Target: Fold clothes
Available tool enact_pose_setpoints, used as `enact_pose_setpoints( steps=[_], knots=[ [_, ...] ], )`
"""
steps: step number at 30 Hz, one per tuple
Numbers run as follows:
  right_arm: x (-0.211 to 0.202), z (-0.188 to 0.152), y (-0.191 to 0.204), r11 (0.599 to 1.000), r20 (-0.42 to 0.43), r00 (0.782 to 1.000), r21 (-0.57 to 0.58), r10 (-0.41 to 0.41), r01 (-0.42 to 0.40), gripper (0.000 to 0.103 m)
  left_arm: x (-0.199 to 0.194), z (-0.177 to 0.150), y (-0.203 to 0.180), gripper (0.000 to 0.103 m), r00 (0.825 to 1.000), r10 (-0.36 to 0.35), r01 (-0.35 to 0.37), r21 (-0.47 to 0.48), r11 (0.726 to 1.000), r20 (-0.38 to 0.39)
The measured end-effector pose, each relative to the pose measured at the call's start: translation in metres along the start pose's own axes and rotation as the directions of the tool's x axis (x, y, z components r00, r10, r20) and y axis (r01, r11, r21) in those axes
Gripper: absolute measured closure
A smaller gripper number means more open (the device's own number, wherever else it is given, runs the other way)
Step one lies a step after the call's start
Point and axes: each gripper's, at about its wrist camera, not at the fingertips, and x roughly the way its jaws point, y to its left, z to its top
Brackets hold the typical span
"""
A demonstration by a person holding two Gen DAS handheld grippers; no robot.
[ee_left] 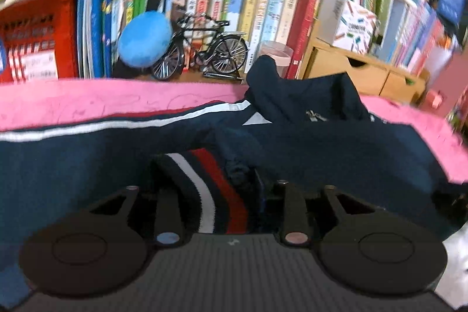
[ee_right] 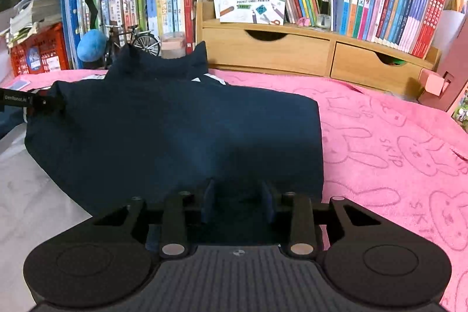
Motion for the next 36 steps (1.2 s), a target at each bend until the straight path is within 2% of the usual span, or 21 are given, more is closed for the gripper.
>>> enact_pose_setpoints(
  steps=[1, 3, 4, 5, 7, 9, 13, 16, 19, 21, 23, 26, 28, 32, 36],
  knots=[
    [0.000, 0.000, 0.000, 1.000, 0.000, 1.000, -0.001, -0.001, 0.001, 0.065, -0.001, 0.000, -0.002, 0.065, 1.000, 0.004, -0.004, 0.006, 1.000, -0.003],
    [-0.001, 0.000, 0.001, 1.000, 0.000, 1.000, 0.001, -0.005, 0.005, 0.060, -0.010, 0.003, -0.001, 0.042, 1.000, -0.023, 0.023, -0.012, 1.000, 0.001],
    [-0.002, 0.001, 0.002, 1.000, -0.001, 1.000, 0.001, -0.010, 0.010, 0.052, -0.015, 0.004, 0.000, 0.016, 0.999, -0.037, 0.038, -0.023, 0.999, 0.003],
    [-0.001, 0.002, 0.003, 1.000, -0.004, 1.000, 0.002, -0.017, 0.017, 0.047, -0.023, 0.004, -0.001, 0.000, 1.000, -0.026, 0.026, -0.018, 0.999, 0.012],
    [-0.001, 0.003, 0.003, 1.000, -0.014, 1.000, 0.008, -0.008, 0.008, 0.025, -0.038, 0.005, -0.004, 0.000, 0.999, 0.018, -0.018, 0.006, 1.000, 0.030],
    [0.002, 0.004, 0.007, 1.000, -0.030, 0.999, -0.007, 0.015, -0.015, 0.012, -0.050, 0.008, -0.002, 0.000, 0.998, 0.051, -0.052, 0.032, 0.998, 0.025],
    [0.005, 0.005, 0.014, 1.000, -0.037, 0.999, -0.012, -0.010, 0.010, 0.003, -0.072, 0.011, 0.012, 0.000, 0.992, 0.121, -0.121, 0.006, 0.993, 0.025],
    [0.006, 0.005, 0.015, 1.000, -0.040, 0.999, -0.007, -0.027, 0.027, 0.000, -0.079, 0.009, 0.022, 0.000, 0.981, 0.195, -0.194, -0.043, 0.980, 0.014],
    [0.006, 0.005, 0.014, 1.000, -0.039, 0.999, -0.007, -0.028, 0.028, 0.000, -0.092, 0.003, 0.015, 0.000, 0.980, 0.191, -0.189, -0.033, 0.981, 0.053],
    [0.006, 0.005, 0.014, 1.000, -0.038, 0.999, -0.008, -0.029, 0.029, 0.000, -0.098, -0.003, -0.005, 0.000, 0.981, 0.167, -0.172, 0.043, 0.984, 0.098],
    [0.006, 0.005, 0.014, 1.000, -0.038, 0.999, -0.008, -0.029, 0.029, 0.000, -0.097, -0.006, -0.031, 0.000, 0.984, 0.140, -0.153, 0.124, 0.980, 0.111],
    [0.006, 0.005, 0.014, 1.000, -0.038, 0.999, -0.008, -0.029, 0.028, 0.000, -0.079, -0.008, -0.060, 0.000, 0.992, 0.109, -0.121, 0.215, 0.969, 0.067],
    [0.006, 0.004, 0.014, 1.000, -0.038, 0.999, -0.008, -0.028, 0.028, 0.000, -0.062, -0.011, -0.067, 0.000, 0.993, 0.115, -0.121, 0.241, 0.963, 0.041],
    [0.006, 0.004, 0.013, 1.000, -0.038, 0.999, -0.006, -0.026, 0.025, 0.000, -0.030, -0.019, -0.056, 0.000, 0.984, 0.172, -0.159, 0.225, 0.961, -0.040],
    [0.007, 0.005, 0.013, 1.000, -0.039, 0.999, -0.002, -0.023, 0.023, 0.000, -0.019, -0.024, -0.027, 0.000, 0.986, 0.155, -0.144, 0.142, 0.979, -0.069]
  ],
)
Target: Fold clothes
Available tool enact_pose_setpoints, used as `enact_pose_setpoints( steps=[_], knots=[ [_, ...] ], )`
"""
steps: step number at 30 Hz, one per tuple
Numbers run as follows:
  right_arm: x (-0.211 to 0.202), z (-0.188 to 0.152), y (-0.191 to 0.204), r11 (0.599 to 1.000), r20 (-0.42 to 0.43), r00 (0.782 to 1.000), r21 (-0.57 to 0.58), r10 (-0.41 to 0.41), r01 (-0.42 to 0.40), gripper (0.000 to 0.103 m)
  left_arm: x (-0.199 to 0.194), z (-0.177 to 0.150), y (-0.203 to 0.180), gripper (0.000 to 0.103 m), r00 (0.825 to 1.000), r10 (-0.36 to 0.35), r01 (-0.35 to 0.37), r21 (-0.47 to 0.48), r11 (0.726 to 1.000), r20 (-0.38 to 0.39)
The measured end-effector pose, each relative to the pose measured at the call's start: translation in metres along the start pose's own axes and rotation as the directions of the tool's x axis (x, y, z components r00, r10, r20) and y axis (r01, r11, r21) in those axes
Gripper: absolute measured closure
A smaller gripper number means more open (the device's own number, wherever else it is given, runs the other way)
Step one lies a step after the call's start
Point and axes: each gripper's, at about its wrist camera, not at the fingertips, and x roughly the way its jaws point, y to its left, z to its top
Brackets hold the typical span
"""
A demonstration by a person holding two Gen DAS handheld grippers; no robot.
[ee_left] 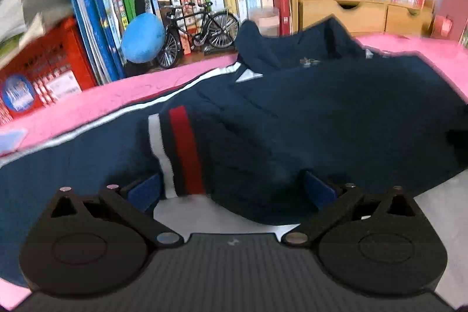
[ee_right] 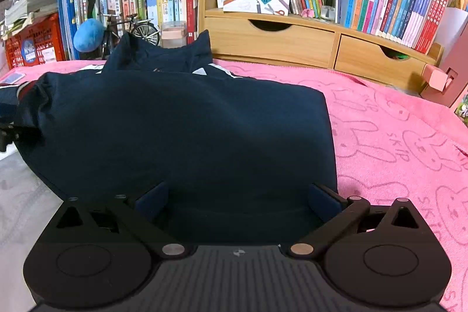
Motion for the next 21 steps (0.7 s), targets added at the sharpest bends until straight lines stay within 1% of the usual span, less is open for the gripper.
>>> enact_pose_setpoints(
  steps=[4, 7, 11, 14, 16, 18, 19, 20, 21],
  knots=[
    [0.000, 0.000, 0.000, 1.000, 0.000, 1.000, 0.002, 0.001, -0.001, 0.000, 0.000, 0.002, 0.008, 0.000, 1.000, 0.006, -0.007, -0.041, 0.999, -0.031],
    [-0.001, 0.000, -0.001, 1.000, 0.001, 1.000, 0.006, 0.000, 0.000, 0.000, -0.018, 0.001, 0.005, 0.000, 0.999, 0.032, -0.033, -0.033, 0.999, -0.038],
    [-0.004, -0.002, -0.002, 1.000, 0.008, 1.000, 0.016, -0.009, 0.009, 0.000, -0.062, -0.006, 0.011, 0.000, 0.999, 0.033, -0.033, -0.007, 0.999, 0.008],
    [-0.028, -0.008, 0.003, 0.999, 0.048, 0.998, 0.016, -0.045, 0.044, 0.000, -0.098, -0.022, 0.021, 0.000, 0.998, 0.039, -0.040, 0.013, 0.999, 0.052],
    [-0.050, -0.014, 0.011, 0.999, 0.089, 0.995, -0.004, -0.036, 0.036, 0.000, -0.115, -0.038, 0.030, 0.000, 0.996, 0.058, -0.059, 0.013, 0.998, 0.070],
    [-0.073, -0.020, 0.020, 0.999, 0.131, 0.991, -0.031, -0.012, 0.016, 0.000, -0.121, -0.053, 0.044, 0.000, 0.994, 0.086, -0.085, -0.026, 0.996, 0.067],
    [-0.084, -0.023, 0.025, 0.999, 0.151, 0.989, -0.046, 0.000, 0.007, 0.000, -0.122, -0.059, 0.054, 0.000, 0.993, 0.100, -0.096, -0.067, 0.993, 0.059],
    [-0.092, -0.027, 0.033, 0.998, 0.164, 0.986, -0.067, 0.009, 0.002, 0.000, -0.119, -0.064, 0.069, 0.000, 0.993, 0.110, -0.102, -0.140, 0.985, 0.050],
    [-0.097, -0.029, 0.040, 0.996, 0.170, 0.985, -0.084, 0.019, -0.005, 0.000, -0.116, -0.068, 0.084, 0.000, 0.992, 0.119, -0.107, -0.216, 0.971, 0.041]
  ],
)
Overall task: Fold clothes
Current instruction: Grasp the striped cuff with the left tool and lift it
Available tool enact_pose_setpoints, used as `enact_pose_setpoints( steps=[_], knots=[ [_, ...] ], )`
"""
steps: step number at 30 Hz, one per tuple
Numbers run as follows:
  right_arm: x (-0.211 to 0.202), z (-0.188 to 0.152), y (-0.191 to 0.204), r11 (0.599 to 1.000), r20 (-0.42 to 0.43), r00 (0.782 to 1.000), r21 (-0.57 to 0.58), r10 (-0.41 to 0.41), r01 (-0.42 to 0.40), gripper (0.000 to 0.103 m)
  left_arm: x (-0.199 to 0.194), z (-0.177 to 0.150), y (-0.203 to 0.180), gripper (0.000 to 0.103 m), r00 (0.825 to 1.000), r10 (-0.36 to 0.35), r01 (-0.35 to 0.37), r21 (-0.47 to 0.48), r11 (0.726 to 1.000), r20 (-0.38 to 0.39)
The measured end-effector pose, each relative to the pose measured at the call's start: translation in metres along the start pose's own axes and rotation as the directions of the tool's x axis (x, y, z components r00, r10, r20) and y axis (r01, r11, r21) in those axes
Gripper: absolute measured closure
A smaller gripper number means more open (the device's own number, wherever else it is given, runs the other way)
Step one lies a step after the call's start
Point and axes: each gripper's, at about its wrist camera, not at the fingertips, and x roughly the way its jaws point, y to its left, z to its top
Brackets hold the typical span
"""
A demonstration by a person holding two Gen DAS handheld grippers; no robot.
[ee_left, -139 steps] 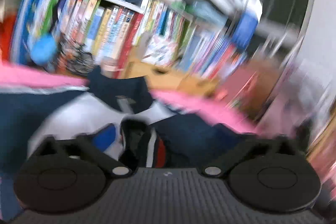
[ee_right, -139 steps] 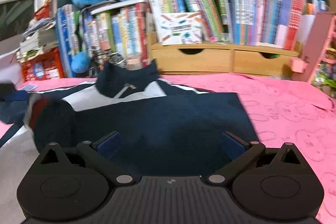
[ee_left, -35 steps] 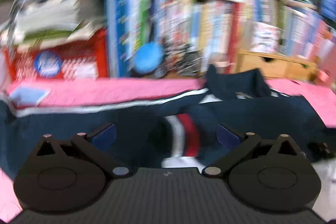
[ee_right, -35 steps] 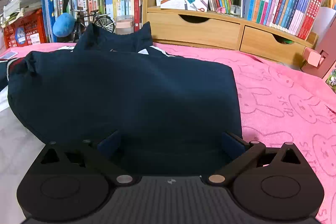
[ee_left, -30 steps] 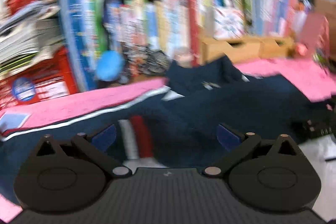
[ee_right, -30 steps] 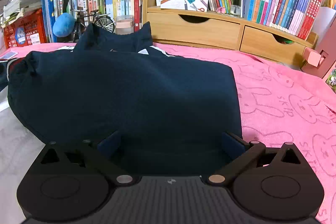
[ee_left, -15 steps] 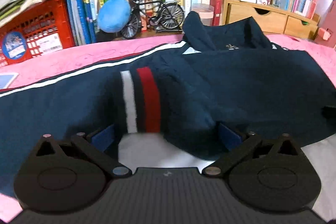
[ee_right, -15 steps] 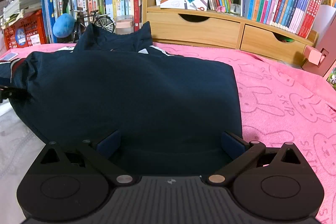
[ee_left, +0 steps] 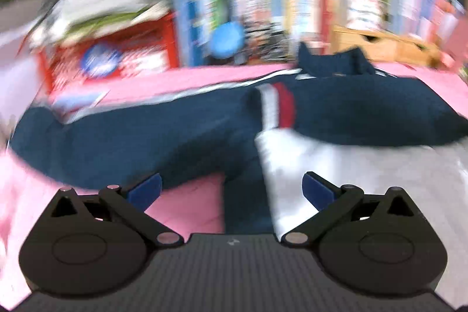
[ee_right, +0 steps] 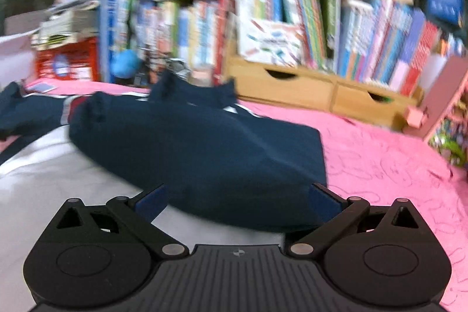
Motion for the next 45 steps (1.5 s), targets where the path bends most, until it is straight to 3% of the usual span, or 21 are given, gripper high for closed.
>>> enact_pose_setpoints(
  steps=[3, 6, 11, 14, 18, 20, 22, 24, 26, 27, 28, 30, 34, 36, 37, 38, 39, 40, 41, 43, 45],
  knots=[
    [-0.009, -0.004, 0.029, 0.997, 0.017, 1.000, -0.069, 0.017, -0.016, 0.000, 0.014, -0.002, 0.046, 0.000, 0.999, 0.041, -0.042, -0.236, 0.971, -0.009],
    [-0.012, -0.011, 0.059, 0.987, 0.032, 0.999, -0.154, 0.040, -0.034, 0.000, 0.030, 0.005, 0.085, 0.000, 0.991, 0.132, -0.120, -0.432, 0.894, -0.001],
    [-0.005, -0.032, 0.102, 0.954, 0.013, 0.995, -0.284, 0.099, -0.092, 0.000, 0.058, 0.029, 0.135, 0.000, 0.961, 0.276, -0.211, -0.570, 0.794, 0.028],
    [0.000, -0.037, 0.114, 0.942, -0.008, 0.997, -0.327, 0.074, -0.072, 0.000, 0.073, 0.039, 0.162, 0.000, 0.914, 0.405, -0.302, -0.649, 0.698, 0.010],
    [0.000, -0.038, 0.112, 0.947, -0.015, 0.996, -0.310, 0.085, -0.085, 0.000, 0.091, 0.050, 0.190, 0.000, 0.825, 0.563, -0.422, -0.715, 0.557, -0.049],
    [0.001, -0.039, 0.111, 0.949, -0.018, 0.996, -0.303, 0.090, -0.091, 0.000, 0.099, 0.055, 0.201, 0.000, 0.804, 0.592, -0.444, -0.726, 0.525, -0.064],
    [0.002, -0.040, 0.110, 0.950, -0.022, 0.995, -0.298, 0.094, -0.096, 0.000, 0.106, 0.059, 0.208, 0.000, 0.815, 0.578, -0.424, -0.721, 0.548, -0.040],
    [0.002, -0.041, 0.109, 0.951, -0.024, 0.995, -0.292, 0.098, -0.100, 0.000, 0.111, 0.060, 0.214, 0.012, 0.859, 0.511, -0.342, -0.714, 0.611, 0.025],
    [0.003, -0.042, 0.109, 0.952, -0.026, 0.995, -0.288, 0.100, -0.103, 0.000, 0.112, 0.063, 0.211, 0.054, 0.855, 0.519, -0.353, -0.704, 0.617, 0.025],
    [0.003, -0.042, 0.109, 0.952, -0.026, 0.995, -0.287, 0.100, -0.103, 0.000, 0.110, 0.063, 0.208, 0.066, 0.848, 0.529, -0.363, -0.694, 0.622, 0.030],
    [0.003, -0.043, 0.109, 0.953, -0.026, 0.995, -0.286, 0.101, -0.104, 0.000, 0.108, 0.062, 0.204, 0.096, 0.863, 0.501, -0.321, -0.691, 0.648, 0.069],
    [0.003, -0.043, 0.108, 0.953, -0.025, 0.995, -0.286, 0.101, -0.104, 0.000, 0.099, 0.063, 0.193, 0.099, 0.876, 0.463, -0.261, -0.680, 0.685, 0.131],
    [0.003, -0.043, 0.109, 0.952, -0.024, 0.995, -0.288, 0.100, -0.102, 0.000, 0.079, 0.087, 0.141, 0.100, 0.867, 0.416, -0.223, -0.532, 0.817, 0.275],
    [0.003, -0.044, 0.109, 0.952, -0.022, 0.995, -0.291, 0.097, -0.099, 0.000, 0.048, 0.097, 0.084, 0.100, 0.854, 0.274, -0.129, -0.330, 0.935, 0.443],
    [0.003, -0.044, 0.109, 0.952, -0.023, 0.995, -0.291, 0.098, -0.100, 0.000, 0.033, 0.101, 0.051, 0.098, 0.841, 0.188, -0.105, -0.186, 0.977, 0.508],
    [0.004, -0.044, 0.109, 0.952, -0.025, 0.995, -0.288, 0.100, -0.103, 0.000, 0.021, 0.099, 0.010, 0.091, 0.844, 0.109, -0.116, -0.020, 0.993, 0.525],
    [0.004, -0.043, 0.109, 0.953, -0.027, 0.995, -0.286, 0.101, -0.104, 0.000, 0.010, 0.096, -0.031, 0.082, 0.851, 0.031, -0.128, 0.150, 0.980, 0.524],
    [0.004, -0.043, 0.109, 0.953, -0.027, 0.995, -0.285, 0.100, -0.103, 0.000, 0.004, 0.088, -0.068, 0.051, 0.874, -0.048, -0.110, 0.294, 0.950, 0.483],
    [0.004, -0.043, 0.109, 0.953, -0.027, 0.995, -0.285, 0.099, -0.102, 0.000, 0.003, 0.077, -0.095, 0.005, 0.898, -0.103, -0.077, 0.383, 0.921, 0.427],
    [0.004, -0.043, 0.109, 0.953, -0.026, 0.995, -0.284, 0.097, -0.100, 0.000, 0.006, 0.052, -0.136, 0.000, 0.934, -0.181, 0.001, 0.504, 0.864, 0.308],
    [0.004, -0.043, 0.109, 0.954, -0.026, 0.995, -0.284, 0.095, -0.098, 0.000, 0.014, 0.026, -0.156, 0.000, 0.957, -0.223, 0.088, 0.550, 0.830, 0.184]
  ],
)
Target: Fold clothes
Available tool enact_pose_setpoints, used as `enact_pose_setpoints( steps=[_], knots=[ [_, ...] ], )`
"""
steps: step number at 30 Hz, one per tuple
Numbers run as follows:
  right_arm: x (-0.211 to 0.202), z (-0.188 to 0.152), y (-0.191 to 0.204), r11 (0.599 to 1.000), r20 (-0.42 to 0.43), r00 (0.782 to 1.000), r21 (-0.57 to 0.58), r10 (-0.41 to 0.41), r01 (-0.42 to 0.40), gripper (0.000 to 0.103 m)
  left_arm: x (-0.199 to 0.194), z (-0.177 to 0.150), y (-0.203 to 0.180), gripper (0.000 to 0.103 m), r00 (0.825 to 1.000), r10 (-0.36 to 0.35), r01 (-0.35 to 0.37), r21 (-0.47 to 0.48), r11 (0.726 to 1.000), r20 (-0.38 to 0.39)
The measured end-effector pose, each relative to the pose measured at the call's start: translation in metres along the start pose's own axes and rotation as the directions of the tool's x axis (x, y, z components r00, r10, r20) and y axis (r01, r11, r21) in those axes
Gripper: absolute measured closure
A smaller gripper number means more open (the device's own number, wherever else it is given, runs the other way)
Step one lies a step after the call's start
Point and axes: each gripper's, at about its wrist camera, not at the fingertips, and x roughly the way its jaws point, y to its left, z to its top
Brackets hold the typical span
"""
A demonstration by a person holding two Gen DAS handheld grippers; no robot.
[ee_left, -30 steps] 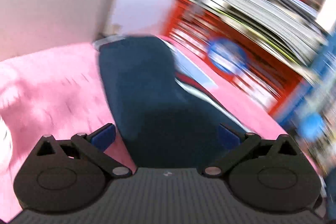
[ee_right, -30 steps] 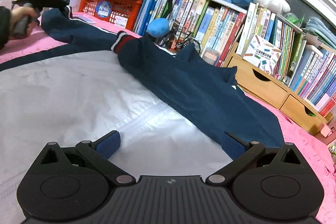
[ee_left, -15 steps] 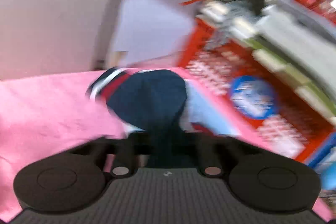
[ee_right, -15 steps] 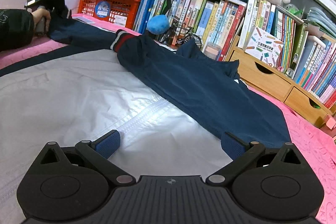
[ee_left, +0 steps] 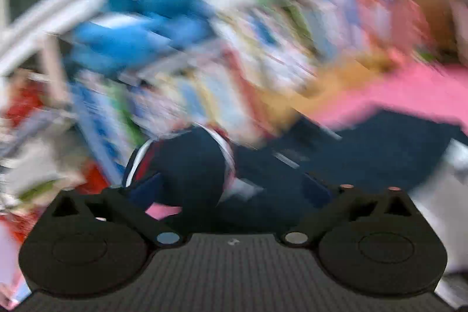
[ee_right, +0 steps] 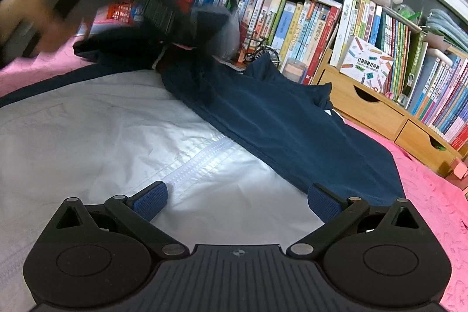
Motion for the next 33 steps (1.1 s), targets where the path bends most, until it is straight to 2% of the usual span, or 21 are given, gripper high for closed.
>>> enact_pose_setpoints(
  steps=[3, 6, 8, 9, 11, 12, 13, 15, 16, 17, 18, 21, 23, 24, 25, 26, 27, 28, 31, 32, 33],
  knots=[
    [0.000, -0.001, 0.000, 1.000, 0.000, 1.000, 0.003, 0.001, -0.001, 0.000, 0.001, -0.026, -0.010, 0.000, 0.989, -0.081, 0.070, -0.087, 0.994, -0.128],
    [0.001, -0.001, -0.005, 0.999, -0.011, 1.000, 0.034, 0.001, 0.000, 0.000, -0.020, -0.055, 0.013, 0.000, 0.988, -0.077, 0.050, -0.193, 0.980, -0.136],
    [0.003, -0.001, -0.012, 0.996, -0.029, 0.999, 0.086, -0.016, 0.019, 0.000, -0.035, -0.071, 0.033, 0.000, 0.993, 0.012, -0.038, -0.227, 0.973, -0.115],
    [0.004, 0.002, -0.016, 0.991, -0.050, 0.998, 0.128, -0.025, 0.031, 0.000, -0.039, -0.078, 0.041, 0.000, 0.991, 0.070, -0.097, -0.241, 0.966, -0.117],
    [0.009, 0.015, -0.026, 0.969, -0.085, 0.996, 0.243, -0.020, 0.040, 0.000, -0.039, -0.091, 0.056, 0.000, 0.974, 0.169, -0.205, -0.280, 0.938, -0.148],
    [0.013, 0.028, -0.031, 0.946, -0.092, 0.996, 0.323, -0.006, 0.036, 0.000, -0.036, -0.097, 0.064, 0.000, 0.962, 0.204, -0.251, -0.304, 0.919, -0.179],
    [0.021, 0.044, -0.036, 0.910, -0.095, 0.995, 0.413, 0.016, 0.024, 0.000, -0.031, -0.098, 0.072, 0.000, 0.954, 0.193, -0.266, -0.352, 0.897, -0.229],
    [0.048, 0.072, -0.052, 0.812, -0.078, 0.993, 0.583, 0.085, -0.024, 0.000, -0.030, -0.101, 0.082, 0.000, 0.963, 0.144, -0.233, -0.424, 0.875, -0.230],
    [0.061, 0.087, -0.059, 0.754, -0.065, 0.991, 0.655, 0.114, -0.044, 0.000, -0.032, -0.101, 0.082, 0.000, 0.966, 0.144, -0.226, -0.436, 0.871, -0.213],
    [0.079, 0.105, -0.061, 0.730, -0.064, 0.992, 0.682, 0.112, -0.038, 0.000, -0.035, -0.101, 0.082, 0.000, 0.970, 0.148, -0.221, -0.444, 0.868, -0.195],
    [0.096, 0.126, -0.057, 0.741, -0.082, 0.993, 0.672, 0.086, -0.009, 0.000, -0.038, -0.101, 0.082, 0.000, 0.973, 0.151, -0.216, -0.452, 0.865, -0.176],
    [0.148, 0.184, -0.010, 0.884, -0.160, 0.987, 0.460, -0.010, 0.083, 0.000, -0.041, -0.105, 0.086, 0.000, 0.982, 0.138, -0.183, -0.485, 0.855, -0.127],
    [0.185, 0.213, 0.030, 0.952, -0.219, 0.974, 0.279, -0.065, 0.126, 0.000, -0.042, -0.108, 0.092, 0.000, 0.987, 0.124, -0.159, -0.515, 0.842, -0.101],
    [0.199, 0.217, 0.042, 0.963, -0.261, 0.961, 0.225, -0.086, 0.148, 0.010, -0.045, -0.110, 0.093, 0.000, 0.988, 0.124, -0.152, -0.529, 0.835, -0.089],
    [0.206, 0.218, 0.044, 0.962, -0.284, 0.954, 0.221, -0.091, 0.158, 0.045, -0.044, -0.111, 0.095, 0.000, 0.989, 0.124, -0.150, -0.537, 0.830, -0.084],
    [0.211, 0.219, 0.044, 0.960, -0.303, 0.948, 0.225, -0.093, 0.166, 0.062, -0.045, -0.112, 0.096, 0.000, 0.989, 0.123, -0.148, -0.543, 0.827, -0.081],
    [0.200, 0.216, 0.031, 0.942, -0.289, 0.955, 0.295, -0.073, 0.161, 0.067, -0.044, -0.112, 0.097, 0.000, 0.989, 0.122, -0.145, -0.545, 0.825, -0.078],
    [0.189, 0.212, 0.019, 0.920, -0.273, 0.960, 0.360, -0.056, 0.156, 0.068, -0.044, -0.112, 0.097, 0.000, 0.990, 0.121, -0.141, -0.546, 0.826, -0.073],
    [0.131, 0.184, -0.018, 0.895, -0.223, 0.972, 0.414, -0.080, 0.168, 0.067, -0.047, -0.112, 0.095, 0.000, 0.991, 0.126, -0.134, -0.542, 0.830, -0.052],
    [0.110, 0.170, -0.027, 0.893, -0.226, 0.970, 0.413, -0.090, 0.179, 0.065, -0.048, -0.112, 0.094, 0.000, 0.991, 0.128, -0.132, -0.540, 0.831, -0.045],
    [0.093, 0.152, -0.034, 0.885, -0.252, 0.964, 0.425, -0.086, 0.190, 0.058, -0.049, -0.112, 0.093, 0.000, 0.991, 0.130, -0.130, -0.538, 0.833, -0.038]
  ],
)
